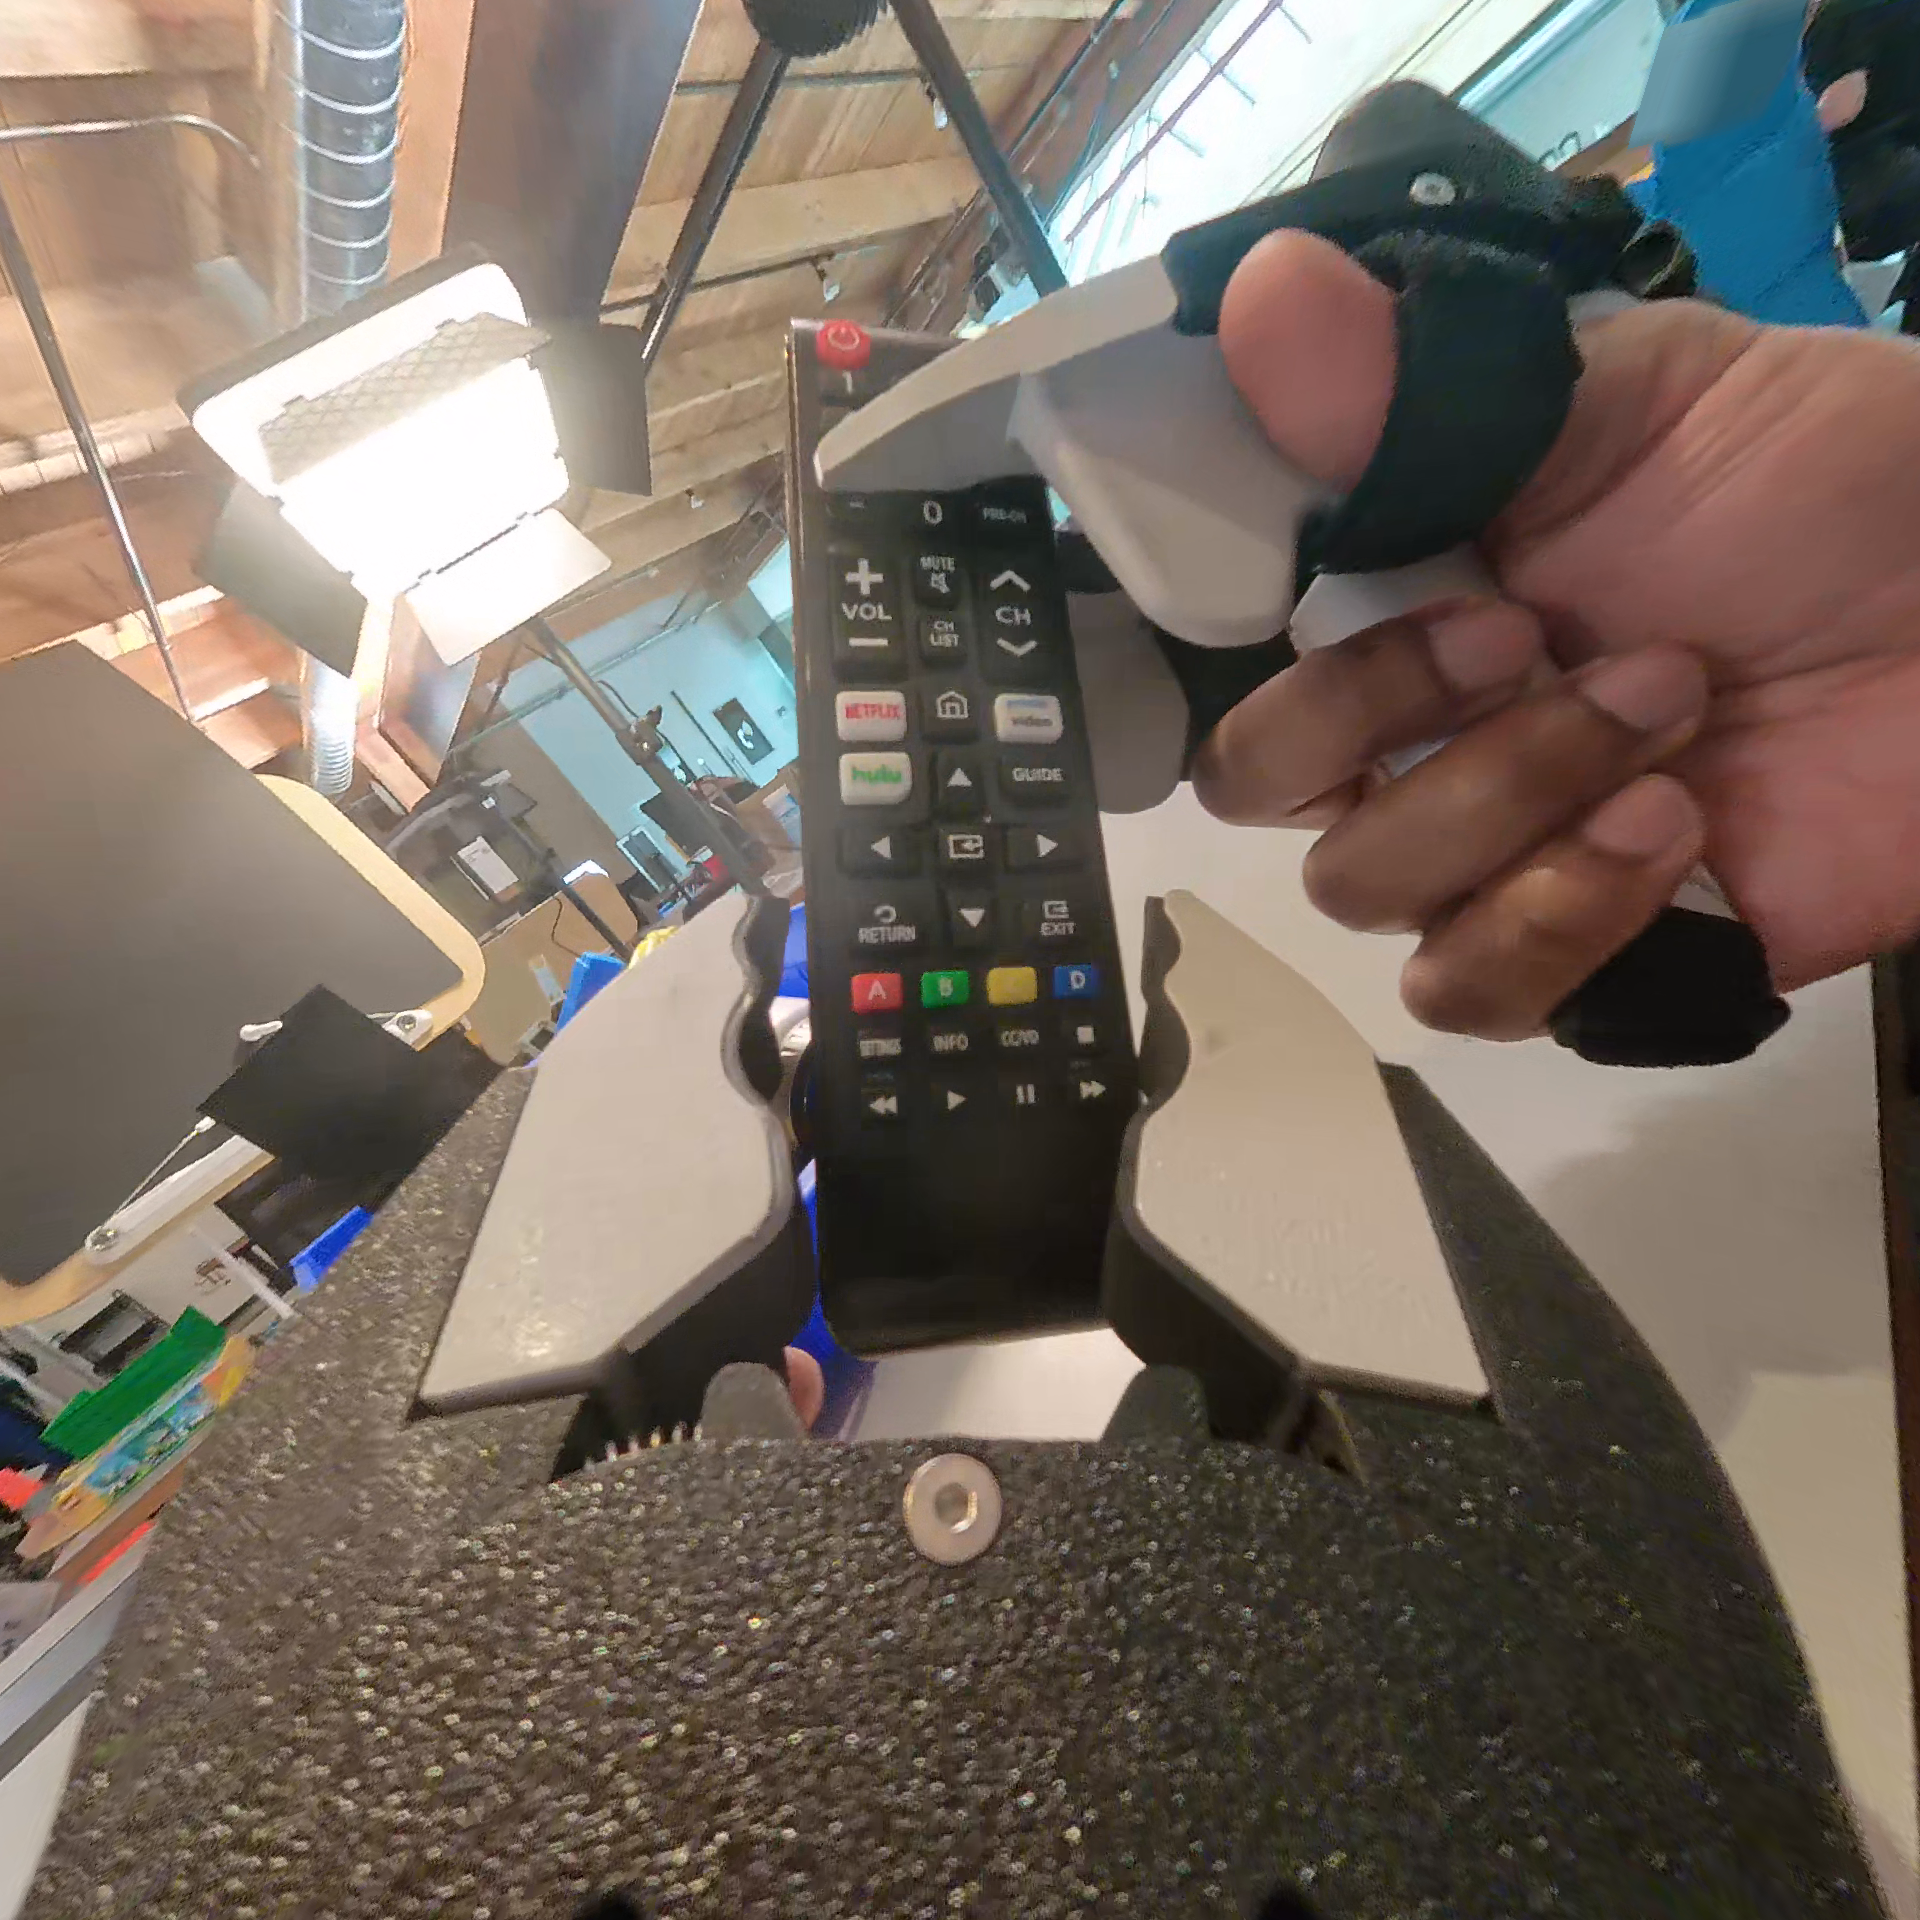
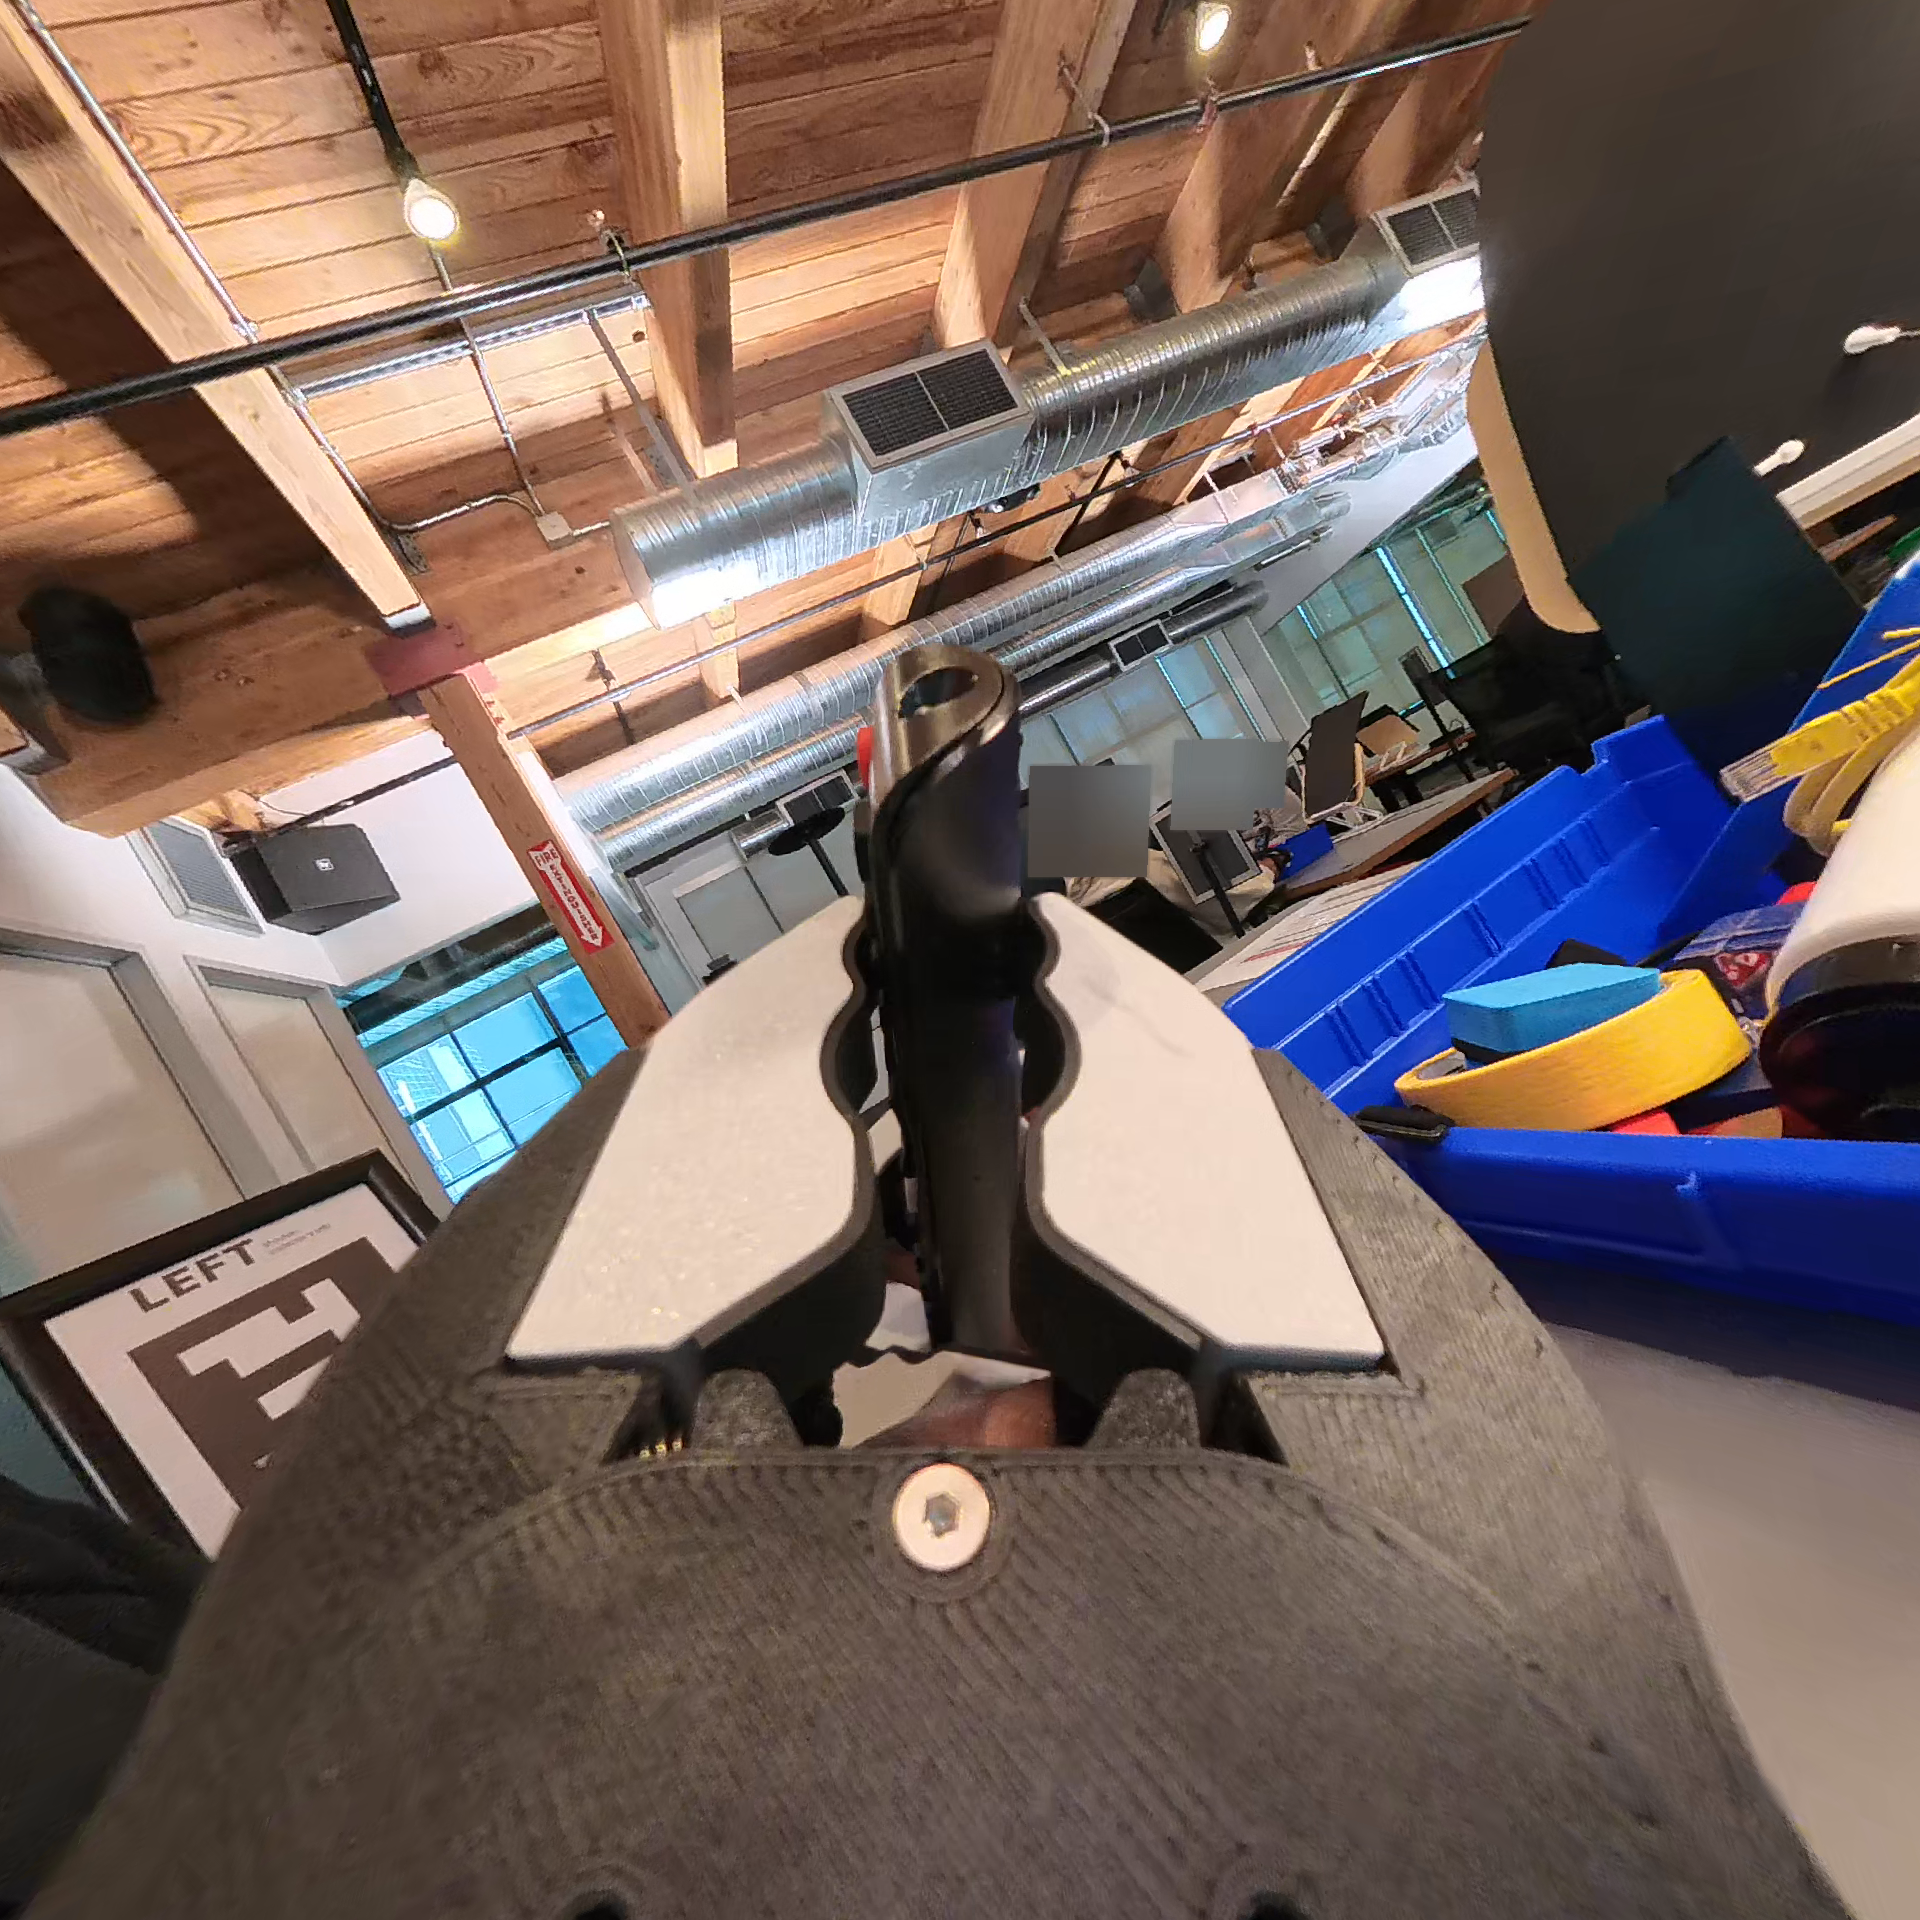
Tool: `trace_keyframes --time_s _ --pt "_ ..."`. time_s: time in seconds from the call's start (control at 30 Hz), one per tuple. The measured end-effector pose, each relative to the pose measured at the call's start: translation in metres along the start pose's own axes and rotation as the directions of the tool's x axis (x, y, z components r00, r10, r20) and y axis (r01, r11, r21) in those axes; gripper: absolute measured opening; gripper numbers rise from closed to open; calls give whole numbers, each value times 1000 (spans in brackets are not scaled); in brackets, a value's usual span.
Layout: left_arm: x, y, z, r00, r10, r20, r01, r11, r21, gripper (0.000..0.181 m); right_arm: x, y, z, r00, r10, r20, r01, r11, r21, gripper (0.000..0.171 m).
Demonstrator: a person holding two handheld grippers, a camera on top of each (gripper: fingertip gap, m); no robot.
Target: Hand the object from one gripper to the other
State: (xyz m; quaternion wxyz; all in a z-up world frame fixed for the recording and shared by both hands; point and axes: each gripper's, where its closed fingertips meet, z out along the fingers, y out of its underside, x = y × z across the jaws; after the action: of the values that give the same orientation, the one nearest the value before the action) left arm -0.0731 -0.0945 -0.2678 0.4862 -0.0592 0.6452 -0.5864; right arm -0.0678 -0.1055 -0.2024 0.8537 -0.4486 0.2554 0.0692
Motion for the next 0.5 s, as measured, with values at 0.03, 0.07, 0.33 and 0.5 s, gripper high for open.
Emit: trace_keyframes --time_s 0.03,0.07,0.33,0.5 --pt "1 2 0 1000 5 -2 -5 1000 -14 66 0 1 0 1000 -6 -7 6 1000 1 25" --pt "1 4 1 1000 17 -1 -17 999 -28 62 0 2 1 1000 -15 -13 15 1000 -1 25" --pt "-2 10 0 999 -40 -16 38 996 -82 61 1 6 3 997 -82 -2 82 995 -64 26" --pt "3 2 -5 971 -198 -133 194 980 -42 60 -10 11 2 966 -242 94 255 954 -158 40"
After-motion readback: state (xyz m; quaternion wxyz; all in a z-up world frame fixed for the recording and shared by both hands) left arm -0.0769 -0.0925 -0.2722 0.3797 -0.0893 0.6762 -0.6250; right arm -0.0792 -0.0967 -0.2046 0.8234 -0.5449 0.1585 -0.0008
